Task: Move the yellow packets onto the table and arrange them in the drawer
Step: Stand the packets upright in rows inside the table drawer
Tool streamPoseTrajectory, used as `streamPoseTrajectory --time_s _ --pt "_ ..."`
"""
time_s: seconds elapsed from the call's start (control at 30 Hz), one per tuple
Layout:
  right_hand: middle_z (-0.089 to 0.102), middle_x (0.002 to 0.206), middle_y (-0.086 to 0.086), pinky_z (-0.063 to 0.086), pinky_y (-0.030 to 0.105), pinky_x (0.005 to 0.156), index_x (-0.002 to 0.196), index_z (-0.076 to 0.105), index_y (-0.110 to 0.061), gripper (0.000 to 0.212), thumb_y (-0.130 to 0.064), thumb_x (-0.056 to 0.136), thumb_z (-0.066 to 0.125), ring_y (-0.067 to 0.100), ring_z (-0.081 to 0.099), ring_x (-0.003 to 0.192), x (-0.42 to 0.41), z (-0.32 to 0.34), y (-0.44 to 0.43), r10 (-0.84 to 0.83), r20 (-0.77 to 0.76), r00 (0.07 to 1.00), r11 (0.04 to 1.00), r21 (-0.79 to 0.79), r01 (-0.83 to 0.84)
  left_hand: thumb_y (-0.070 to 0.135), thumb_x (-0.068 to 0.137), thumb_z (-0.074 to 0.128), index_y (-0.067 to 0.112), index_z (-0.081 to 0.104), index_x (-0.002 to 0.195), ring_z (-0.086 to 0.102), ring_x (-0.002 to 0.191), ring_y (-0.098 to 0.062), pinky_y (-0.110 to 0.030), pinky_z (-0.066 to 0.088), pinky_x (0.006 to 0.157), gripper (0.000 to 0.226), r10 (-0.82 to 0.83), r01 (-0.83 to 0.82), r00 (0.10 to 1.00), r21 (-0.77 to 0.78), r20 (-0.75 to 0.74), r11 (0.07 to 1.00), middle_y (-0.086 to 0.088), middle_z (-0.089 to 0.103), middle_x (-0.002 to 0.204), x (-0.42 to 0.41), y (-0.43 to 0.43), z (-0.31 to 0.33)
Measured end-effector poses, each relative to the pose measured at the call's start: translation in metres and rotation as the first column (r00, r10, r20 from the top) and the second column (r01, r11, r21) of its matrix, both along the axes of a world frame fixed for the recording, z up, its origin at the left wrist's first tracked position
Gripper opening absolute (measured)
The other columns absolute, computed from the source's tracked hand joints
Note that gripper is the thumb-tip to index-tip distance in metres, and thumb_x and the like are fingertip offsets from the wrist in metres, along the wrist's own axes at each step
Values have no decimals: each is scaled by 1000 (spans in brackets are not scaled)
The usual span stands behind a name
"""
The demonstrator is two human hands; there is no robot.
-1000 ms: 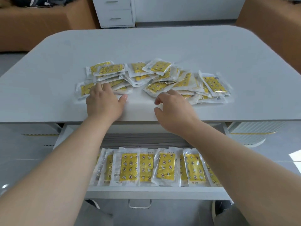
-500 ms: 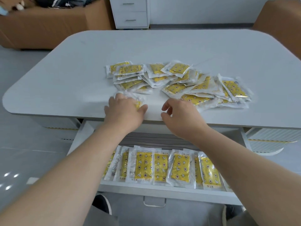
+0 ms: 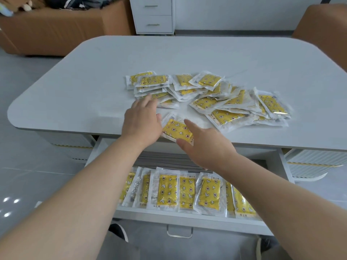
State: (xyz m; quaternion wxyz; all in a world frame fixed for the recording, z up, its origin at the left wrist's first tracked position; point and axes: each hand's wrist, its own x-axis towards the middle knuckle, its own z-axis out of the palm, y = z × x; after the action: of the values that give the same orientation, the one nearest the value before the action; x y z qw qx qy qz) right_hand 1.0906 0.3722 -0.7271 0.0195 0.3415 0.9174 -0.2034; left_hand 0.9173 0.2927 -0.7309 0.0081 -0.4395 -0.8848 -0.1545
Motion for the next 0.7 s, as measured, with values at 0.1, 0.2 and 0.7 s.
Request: streamPoseTrajectory --time_s 0.1,0.2,0.7 --pt "66 97 1 61 40 74 157 21 -39 65 -66 100 36 23 68 86 2 0 -1 -11 5 1000 998 -63 11 43 107 29 14 15 160 10 155 -26 -47 18 123 62 24 -15 999 -245 36 969 -5 16 168 -8 -1 -8" --pt "69 122 6 58 36 83 151 45 -25 57 -55 102 47 24 67 101 4 3 -1 -88 -90 992 989 -129 76 44 106 28 11 27 156 29 148 -28 -49 22 120 59 9 -14 1000 -230 -21 973 -11 39 158 -9 -3 -11" --pt "66 101 -3 63 43 67 115 67 -22 34 -13 103 36 15 74 66 12 10 -4 -392 -440 808 900 -363 239 25 100 55 9 58 95 56 92 -30 -43 48 78 17 101 -99 995 58 -25 993 -9 59 101 10 -24 -9"
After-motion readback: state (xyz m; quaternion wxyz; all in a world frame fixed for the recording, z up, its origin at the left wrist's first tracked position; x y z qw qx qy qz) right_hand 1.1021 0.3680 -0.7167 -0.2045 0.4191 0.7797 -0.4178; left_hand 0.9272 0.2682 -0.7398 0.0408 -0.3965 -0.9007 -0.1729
